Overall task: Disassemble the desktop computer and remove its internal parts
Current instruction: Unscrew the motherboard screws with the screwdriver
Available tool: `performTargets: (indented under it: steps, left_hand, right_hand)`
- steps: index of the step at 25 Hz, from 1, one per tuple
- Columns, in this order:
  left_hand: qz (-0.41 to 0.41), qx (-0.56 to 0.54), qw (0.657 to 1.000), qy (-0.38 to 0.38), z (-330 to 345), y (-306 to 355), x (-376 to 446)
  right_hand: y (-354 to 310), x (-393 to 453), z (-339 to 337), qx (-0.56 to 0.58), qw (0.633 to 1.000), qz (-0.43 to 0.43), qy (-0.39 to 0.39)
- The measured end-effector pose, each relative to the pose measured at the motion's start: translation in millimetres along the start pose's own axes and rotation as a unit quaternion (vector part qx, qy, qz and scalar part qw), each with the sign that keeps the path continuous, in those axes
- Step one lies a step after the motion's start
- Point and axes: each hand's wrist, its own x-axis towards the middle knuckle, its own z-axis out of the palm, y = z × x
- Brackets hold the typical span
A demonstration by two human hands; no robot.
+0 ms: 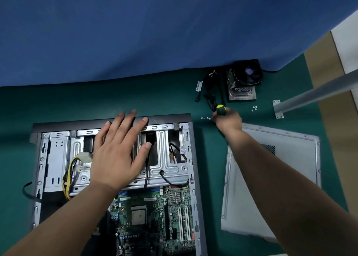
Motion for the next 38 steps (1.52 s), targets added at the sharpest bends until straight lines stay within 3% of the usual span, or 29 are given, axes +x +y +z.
performTargets:
  steps: [7, 10, 13, 16, 21, 25, 31, 33, 35, 38]
  left_hand:
    - [0.003, 0.000, 1.000, 0.000, 2, -2, 0]
    - [0.005, -0.007, 1.000, -0.008, 0, -3, 1]
    - [0.005, -0.010, 1.000, -0.017, -2, -1, 2]
    - [0.004, -0.063, 0.997, -0.034, -11, 1, 1]
    - [-0.002, -0.322, 0.945, -0.051, -41, 9, -49]
    - [0.053, -0.347, 0.919, -0.181, -53, 19, -150]
    - [0.126, -0.143, 0.961, -0.200, -49, -14, -205]
    - [0.159, -0.095, 0.967, -0.172, -56, -24, -207]
    - [0.179, -0.086, 0.976, -0.094, -63, -42, -198]
    - [0.130, -0.019, 0.991, -0.002, -71, -81, -177]
  right_hand:
    - [5, -7, -6, 0.039, 0.999, -0.015, 0.000]
    - [0, -33, -23, 0.125, 0.991, -0.042, -0.009]
    - [-16, -80, -46, 0.313, 0.947, -0.042, -0.064]
    - [-32, -142, -71, 0.444, 0.889, -0.089, -0.072]
    - [-42, -262, -74, 0.525, 0.826, -0.183, -0.090]
    - [-28, -347, -20, 0.469, 0.854, -0.208, -0.087]
    - [27, -407, 36, 0.254, 0.938, -0.234, 0.020]
    - [41, -415, 42, 0.227, 0.945, -0.226, 0.060]
    - [53, -417, 44, 0.218, 0.945, -0.231, 0.079]
    - [72, -413, 44, 0.190, 0.942, -0.266, 0.073]
